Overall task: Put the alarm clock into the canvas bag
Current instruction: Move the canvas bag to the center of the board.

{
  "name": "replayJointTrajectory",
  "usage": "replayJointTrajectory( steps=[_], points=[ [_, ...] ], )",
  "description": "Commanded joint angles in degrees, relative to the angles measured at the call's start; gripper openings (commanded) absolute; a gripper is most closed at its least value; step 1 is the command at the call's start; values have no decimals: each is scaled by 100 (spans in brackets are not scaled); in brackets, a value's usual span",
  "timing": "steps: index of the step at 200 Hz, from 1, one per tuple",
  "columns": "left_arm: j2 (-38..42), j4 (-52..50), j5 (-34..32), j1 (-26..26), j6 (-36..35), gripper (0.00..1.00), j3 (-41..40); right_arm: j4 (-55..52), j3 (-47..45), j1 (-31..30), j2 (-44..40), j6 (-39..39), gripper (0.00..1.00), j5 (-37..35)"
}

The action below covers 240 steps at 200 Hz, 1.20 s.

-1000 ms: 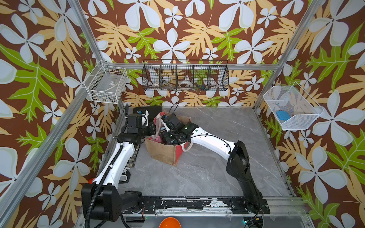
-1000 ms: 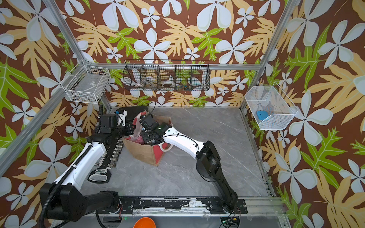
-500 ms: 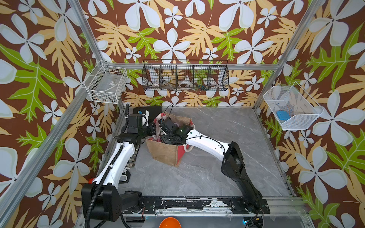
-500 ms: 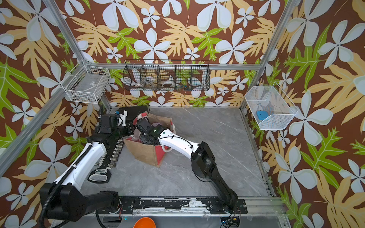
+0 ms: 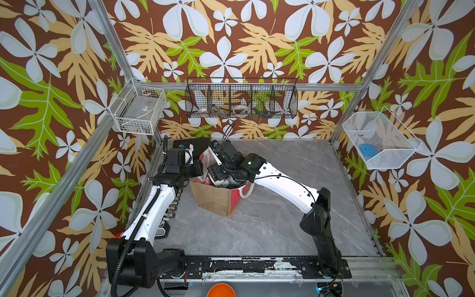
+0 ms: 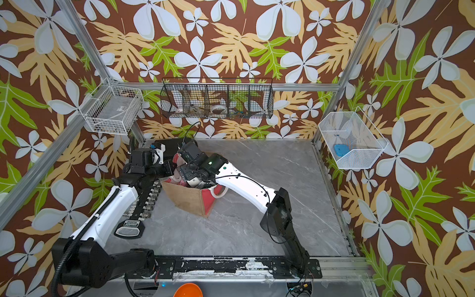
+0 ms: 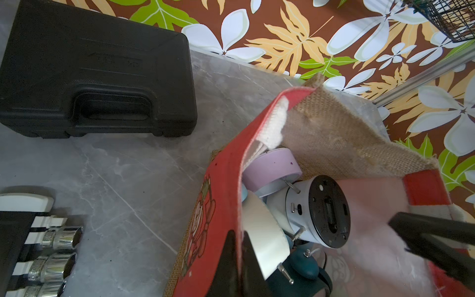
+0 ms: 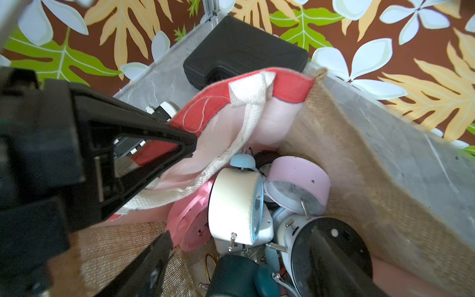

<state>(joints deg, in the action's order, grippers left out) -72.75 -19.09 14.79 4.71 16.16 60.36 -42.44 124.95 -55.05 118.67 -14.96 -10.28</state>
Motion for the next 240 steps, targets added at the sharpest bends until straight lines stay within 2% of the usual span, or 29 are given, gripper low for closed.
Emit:
replayJointTrajectory(
  steps=[1, 19, 52, 73, 103, 124, 140, 184, 208, 240],
  points=[
    [12, 248, -3, -5, -17, 0, 13, -71, -163, 3, -298, -19, 83, -594],
    [16, 251, -11, -5, -26, 0, 17, -98, -568, 48, -691, -235, 82, -1419],
    [16, 248, -2, -5, -22, 0, 16, -2, -1817, 432, -1489, -860, 78, -2070],
    [19, 255, -2, -3, -26, 0, 13, 402, -2857, 665, -2044, -1494, 73, -1823],
    [6, 263, 14, -5, -11, 0, 15, 1345, -3922, 673, -2445, -2264, 70, -730],
    [4, 307, 92, -4, 0, 0, -14, 1510, -4022, 671, -2309, -2475, 67, -317],
    [7, 358, 180, -5, 27, 0, -30, 1523, -3985, 671, -2186, -2469, 58, -173],
    [90, 662, 516, 12, 236, 0, -135, 1495, -3728, 685, -2150, -2183, 18, -371],
    [88, 799, 666, 64, 488, 0, -103, 1249, -3331, 768, -2103, -1919, 0, -515],
    [168, 1042, 344, 497, 860, 0, -109, 1103, -3187, 1063, -2248, -1618, 0, -512]
  ],
)
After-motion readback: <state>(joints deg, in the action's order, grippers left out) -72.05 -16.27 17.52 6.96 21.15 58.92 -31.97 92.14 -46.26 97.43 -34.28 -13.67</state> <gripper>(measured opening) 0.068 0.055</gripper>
